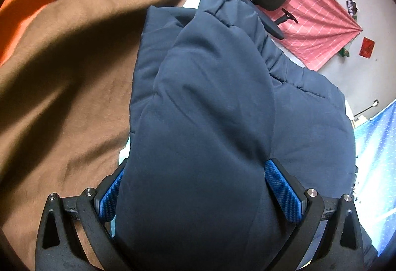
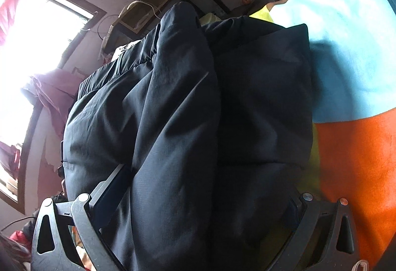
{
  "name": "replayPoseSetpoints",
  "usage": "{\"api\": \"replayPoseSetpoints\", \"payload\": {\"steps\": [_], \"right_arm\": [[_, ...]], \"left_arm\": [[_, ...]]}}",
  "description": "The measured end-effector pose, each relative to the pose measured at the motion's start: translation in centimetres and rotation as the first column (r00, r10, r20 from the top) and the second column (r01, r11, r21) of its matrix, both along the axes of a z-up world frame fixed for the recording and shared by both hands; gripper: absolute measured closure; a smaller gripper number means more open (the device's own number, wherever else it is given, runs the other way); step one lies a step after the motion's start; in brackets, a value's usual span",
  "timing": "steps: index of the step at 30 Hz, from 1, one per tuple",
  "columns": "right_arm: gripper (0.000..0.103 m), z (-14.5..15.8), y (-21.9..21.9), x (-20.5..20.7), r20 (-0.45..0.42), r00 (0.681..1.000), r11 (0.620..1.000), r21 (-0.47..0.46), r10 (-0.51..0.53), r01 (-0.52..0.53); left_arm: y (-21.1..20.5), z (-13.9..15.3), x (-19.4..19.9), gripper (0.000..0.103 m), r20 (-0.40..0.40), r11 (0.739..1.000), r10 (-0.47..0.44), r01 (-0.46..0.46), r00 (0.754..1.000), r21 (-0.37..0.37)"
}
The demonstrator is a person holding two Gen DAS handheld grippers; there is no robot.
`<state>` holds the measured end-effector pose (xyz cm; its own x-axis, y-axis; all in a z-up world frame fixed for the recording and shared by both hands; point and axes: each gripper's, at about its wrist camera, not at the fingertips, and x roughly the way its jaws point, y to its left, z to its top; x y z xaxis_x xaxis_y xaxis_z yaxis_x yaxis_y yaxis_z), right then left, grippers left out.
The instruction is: Fold large clothes
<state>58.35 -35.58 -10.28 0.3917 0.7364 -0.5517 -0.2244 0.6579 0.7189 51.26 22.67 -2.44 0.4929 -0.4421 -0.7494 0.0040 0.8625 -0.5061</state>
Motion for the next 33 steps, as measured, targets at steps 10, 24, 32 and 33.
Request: {"api": "replayPoseSetpoints", "payload": {"steps": [10, 24, 32, 33], "right_arm": [[0.0, -0.3, -0.6, -1.0, 0.04, 0.999, 0.999, 0.006, -0.037, 0.036], [0.0, 1.5, 1.2, -2.1, -0.015, 0.996, 0.987, -0.142, -0.084, 0.081], [0.021, 3.5, 2.7, -2.6, -0.061, 0.988, 0.969, -0.214, -0.143, 0.127], [0.027, 3.8, 2.8, -2.9, -0.062, 0.986, 0.966, -0.216, -0.156, 0.139]], "left_arm": [[-2.1, 1.0, -2.7, 0.001, 0.068, 0.985, 0.008, -0.02, 0.998, 0.171], [-5.1, 2.0, -1.7, 0.005, 0.05, 0.989, 0.044, -0.051, 0.998, 0.139], [-3.8, 3.3, -2.4, 0.065, 0.033, 0.991, 0.121, -0.123, 0.992, 0.05], [-3.3, 3.5, -2.7, 0.072, 0.029, 0.989, 0.148, -0.148, 0.989, 0.001]]}}
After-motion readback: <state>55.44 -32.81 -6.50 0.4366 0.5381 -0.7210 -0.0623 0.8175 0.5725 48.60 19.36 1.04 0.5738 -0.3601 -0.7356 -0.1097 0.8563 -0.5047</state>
